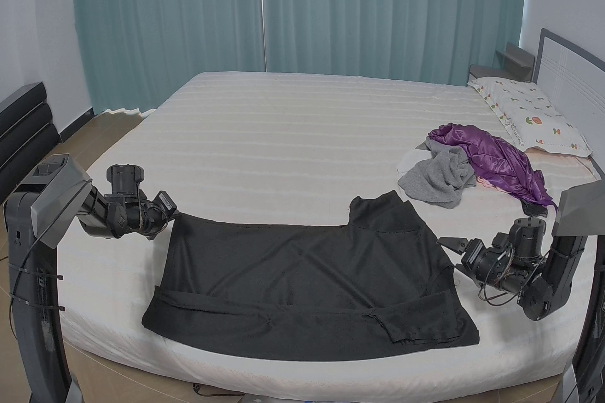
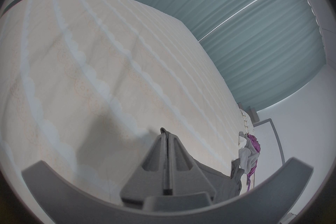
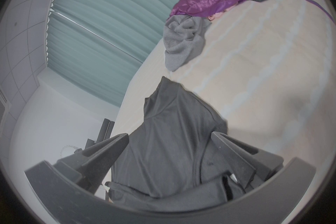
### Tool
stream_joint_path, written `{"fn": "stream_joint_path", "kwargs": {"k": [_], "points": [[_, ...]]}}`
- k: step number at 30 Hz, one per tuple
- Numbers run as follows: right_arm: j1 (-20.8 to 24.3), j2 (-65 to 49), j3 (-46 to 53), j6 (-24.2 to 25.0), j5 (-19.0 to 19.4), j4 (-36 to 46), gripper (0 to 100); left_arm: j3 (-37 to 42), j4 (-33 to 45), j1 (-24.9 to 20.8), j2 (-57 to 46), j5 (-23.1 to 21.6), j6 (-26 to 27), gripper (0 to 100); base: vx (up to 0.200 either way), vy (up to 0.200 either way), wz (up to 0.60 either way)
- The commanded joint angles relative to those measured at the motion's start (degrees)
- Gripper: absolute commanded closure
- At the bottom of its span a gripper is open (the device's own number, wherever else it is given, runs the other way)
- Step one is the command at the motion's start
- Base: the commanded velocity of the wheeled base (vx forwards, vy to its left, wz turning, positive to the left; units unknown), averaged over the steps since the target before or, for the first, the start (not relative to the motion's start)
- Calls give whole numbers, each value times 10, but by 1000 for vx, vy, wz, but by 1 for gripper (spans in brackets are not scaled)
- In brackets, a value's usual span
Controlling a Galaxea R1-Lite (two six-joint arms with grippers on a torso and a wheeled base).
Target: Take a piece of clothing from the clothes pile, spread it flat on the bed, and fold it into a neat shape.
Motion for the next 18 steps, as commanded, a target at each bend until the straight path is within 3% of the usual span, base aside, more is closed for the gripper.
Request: {"fn": "stream_joint_path", "kwargs": {"k": [1,3,4,7,10,13,18], "points": [[19,9,-86,-4,-29,49,0,12,-2,3,-6,0,-2,100,0,0,0],[23,10,-122,-4,-30,89,0,13,-2,2,-5,0,-2,100,0,0,0],[27,13,-184,-4,-33,153,0,14,-2,2,-5,0,-2,100,0,0,0],[36,33,-286,-5,-44,246,0,15,-1,2,-5,-1,-4,100,0,0,0],[42,55,-350,-8,-53,293,0,22,-2,2,-6,-4,-3,100,0,0,0],[53,109,-462,-55,-58,377,0,27,-2,2,-6,-8,-3,100,0,0,0],[49,176,-548,-132,-66,417,0,28,-2,2,-4,-10,-3,100,0,0,0]]}}
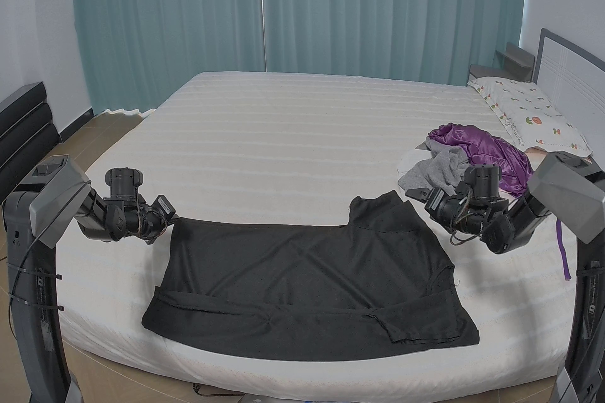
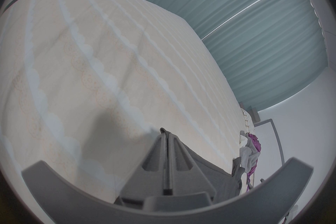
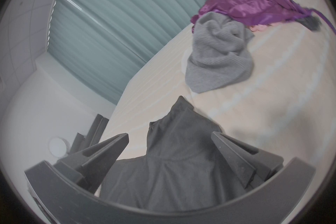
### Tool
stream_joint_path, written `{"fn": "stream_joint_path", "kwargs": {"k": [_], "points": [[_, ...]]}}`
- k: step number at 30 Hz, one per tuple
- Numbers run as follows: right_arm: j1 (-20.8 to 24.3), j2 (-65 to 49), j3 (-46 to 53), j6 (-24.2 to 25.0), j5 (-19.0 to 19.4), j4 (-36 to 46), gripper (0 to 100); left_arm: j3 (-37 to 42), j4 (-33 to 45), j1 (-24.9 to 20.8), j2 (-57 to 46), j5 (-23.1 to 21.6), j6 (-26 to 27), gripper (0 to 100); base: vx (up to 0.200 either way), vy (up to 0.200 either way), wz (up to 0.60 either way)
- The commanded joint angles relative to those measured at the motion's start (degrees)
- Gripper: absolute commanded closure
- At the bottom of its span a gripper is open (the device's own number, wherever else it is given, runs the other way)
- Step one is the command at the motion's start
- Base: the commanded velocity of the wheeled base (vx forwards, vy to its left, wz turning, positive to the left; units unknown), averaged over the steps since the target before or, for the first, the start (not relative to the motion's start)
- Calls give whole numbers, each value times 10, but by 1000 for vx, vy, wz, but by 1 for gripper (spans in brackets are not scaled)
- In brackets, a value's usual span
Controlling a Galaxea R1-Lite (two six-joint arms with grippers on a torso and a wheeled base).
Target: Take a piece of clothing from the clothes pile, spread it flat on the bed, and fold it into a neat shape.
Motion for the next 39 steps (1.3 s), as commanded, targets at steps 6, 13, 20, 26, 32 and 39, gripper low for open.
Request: {"fn": "stream_joint_path", "kwargs": {"k": [6,13,20,26,32,39], "points": [[0,161,-242,-96,-18,102,0,8,-1,0,1,-5,0,100,0,0,0],[3,194,-330,-98,-26,155,0,10,-1,0,1,-5,0,100,0,0,0],[1,197,-335,-98,-27,163,100,10,-3,0,2,-5,0,100,0,0,0],[-1,188,-330,-81,-39,155,100,12,-8,-1,1,-3,0,100,0,0,0],[-2,151,-288,-74,-39,154,100,20,-9,-2,-12,-3,2,100,0,0,0],[-4,92,-262,-18,-40,150,100,28,-8,0,-31,-2,-1,100,0,0,0]]}}
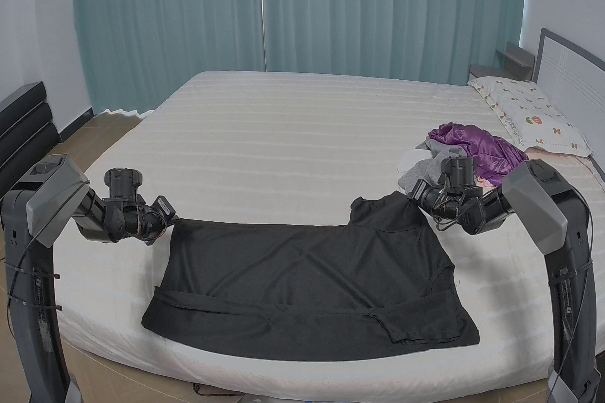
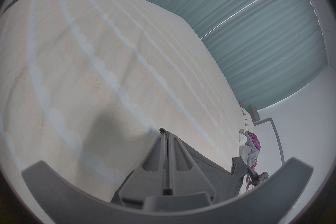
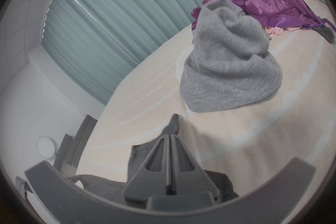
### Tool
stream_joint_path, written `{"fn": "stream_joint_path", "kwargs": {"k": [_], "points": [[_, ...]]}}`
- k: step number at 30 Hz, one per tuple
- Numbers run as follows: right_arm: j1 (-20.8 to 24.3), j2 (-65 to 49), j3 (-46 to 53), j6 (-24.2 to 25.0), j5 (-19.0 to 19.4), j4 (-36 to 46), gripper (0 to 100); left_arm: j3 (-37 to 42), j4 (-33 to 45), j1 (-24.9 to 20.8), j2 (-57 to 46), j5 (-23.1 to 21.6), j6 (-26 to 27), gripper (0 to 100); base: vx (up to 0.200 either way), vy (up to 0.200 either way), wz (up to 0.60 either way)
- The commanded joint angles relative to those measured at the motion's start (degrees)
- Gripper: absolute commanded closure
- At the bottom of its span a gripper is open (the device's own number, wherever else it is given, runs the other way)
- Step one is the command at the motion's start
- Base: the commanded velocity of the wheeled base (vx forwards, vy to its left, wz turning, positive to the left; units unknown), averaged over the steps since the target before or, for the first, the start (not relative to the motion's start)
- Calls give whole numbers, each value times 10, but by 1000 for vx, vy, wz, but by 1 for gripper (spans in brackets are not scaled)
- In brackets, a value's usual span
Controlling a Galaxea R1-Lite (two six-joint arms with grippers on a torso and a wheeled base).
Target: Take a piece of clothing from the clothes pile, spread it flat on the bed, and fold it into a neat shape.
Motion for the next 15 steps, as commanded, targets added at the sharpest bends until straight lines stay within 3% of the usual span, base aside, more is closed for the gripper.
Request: {"fn": "stream_joint_path", "kwargs": {"k": [1,15], "points": [[-3,-61,27,29,1,-4,100,9,0,1,-23,0,-4,100,0,0,0],[-23,-93,93,41,0,-55,100,41,-39,1,-44,5,-4,100,0,0,0]]}}
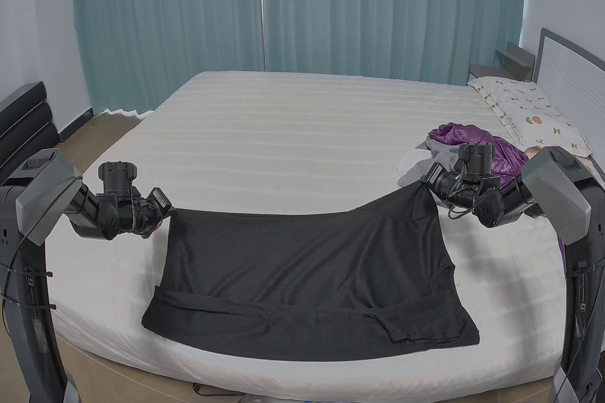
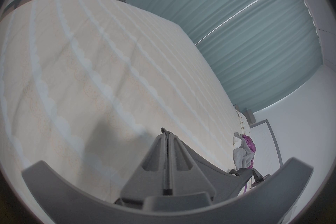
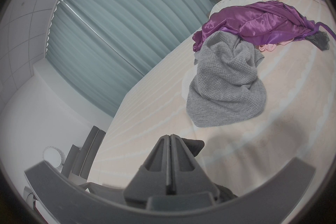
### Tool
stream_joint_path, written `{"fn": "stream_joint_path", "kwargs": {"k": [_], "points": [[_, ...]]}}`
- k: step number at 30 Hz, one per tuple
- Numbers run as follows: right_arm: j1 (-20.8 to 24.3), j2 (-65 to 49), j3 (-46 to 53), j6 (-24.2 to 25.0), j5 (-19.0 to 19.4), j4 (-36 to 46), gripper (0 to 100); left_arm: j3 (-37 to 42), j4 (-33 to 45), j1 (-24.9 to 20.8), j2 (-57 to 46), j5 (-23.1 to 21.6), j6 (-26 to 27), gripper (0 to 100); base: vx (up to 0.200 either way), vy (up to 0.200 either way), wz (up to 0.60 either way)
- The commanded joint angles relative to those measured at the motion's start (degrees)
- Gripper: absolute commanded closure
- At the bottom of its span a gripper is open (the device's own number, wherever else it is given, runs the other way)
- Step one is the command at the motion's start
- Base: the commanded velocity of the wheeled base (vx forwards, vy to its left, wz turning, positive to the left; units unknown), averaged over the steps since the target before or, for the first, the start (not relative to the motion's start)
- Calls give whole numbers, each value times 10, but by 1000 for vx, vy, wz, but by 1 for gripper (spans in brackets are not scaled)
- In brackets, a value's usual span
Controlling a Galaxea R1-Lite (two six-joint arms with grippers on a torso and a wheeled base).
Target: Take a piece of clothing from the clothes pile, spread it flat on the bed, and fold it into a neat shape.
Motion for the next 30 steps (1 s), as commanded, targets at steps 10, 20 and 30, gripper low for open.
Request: {"fn": "stream_joint_path", "kwargs": {"k": [10,20,30], "points": [[-6,-39,67,3,14,-11,100,36,-32,8,-36,-8,1,100,0,0,0],[-10,-54,75,7,19,-19,100,41,-32,9,-39,-8,2,100,0,0,0],[1,-35,83,3,17,-23,100,40,-33,12,-46,-8,5,100,0,0,0]]}}
